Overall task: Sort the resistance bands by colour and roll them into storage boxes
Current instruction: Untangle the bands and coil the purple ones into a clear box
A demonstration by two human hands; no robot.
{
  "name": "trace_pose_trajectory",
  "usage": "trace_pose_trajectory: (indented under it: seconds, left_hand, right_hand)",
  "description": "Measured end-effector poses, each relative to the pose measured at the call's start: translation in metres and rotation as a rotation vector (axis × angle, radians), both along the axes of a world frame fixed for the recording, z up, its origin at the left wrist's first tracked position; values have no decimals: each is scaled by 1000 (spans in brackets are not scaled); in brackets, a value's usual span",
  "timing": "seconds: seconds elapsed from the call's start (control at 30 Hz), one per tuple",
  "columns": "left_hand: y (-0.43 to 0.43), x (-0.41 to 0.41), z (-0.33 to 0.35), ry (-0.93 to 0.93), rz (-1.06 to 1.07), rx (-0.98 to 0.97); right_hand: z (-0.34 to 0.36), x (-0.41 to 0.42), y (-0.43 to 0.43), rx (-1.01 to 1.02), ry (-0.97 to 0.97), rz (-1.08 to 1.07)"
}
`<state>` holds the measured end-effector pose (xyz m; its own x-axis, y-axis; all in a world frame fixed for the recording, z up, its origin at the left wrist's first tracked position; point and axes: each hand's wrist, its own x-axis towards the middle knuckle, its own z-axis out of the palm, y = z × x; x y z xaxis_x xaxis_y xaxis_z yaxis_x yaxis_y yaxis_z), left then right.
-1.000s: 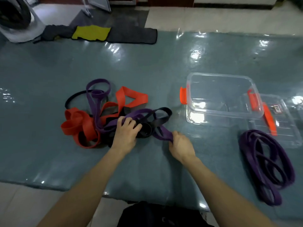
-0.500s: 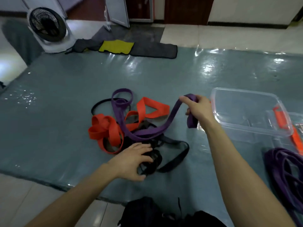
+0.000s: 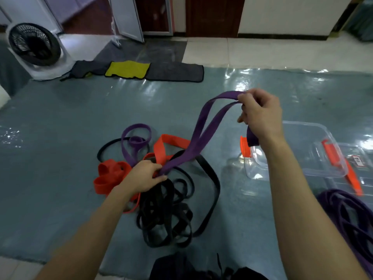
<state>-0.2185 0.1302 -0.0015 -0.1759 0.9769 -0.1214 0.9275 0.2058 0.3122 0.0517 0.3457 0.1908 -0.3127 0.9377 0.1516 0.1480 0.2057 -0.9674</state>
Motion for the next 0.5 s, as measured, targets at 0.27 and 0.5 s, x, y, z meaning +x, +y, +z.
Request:
trace_pose_trajectory:
  seconds: [0.27, 0.5]
  left_hand:
    - [32, -23, 116, -139, 51, 325]
    - [64, 5, 188, -187, 33, 274]
  right_hand:
    - [-52, -28, -32, 96, -864, 529]
    - [-53, -73, -65, 43, -450, 633]
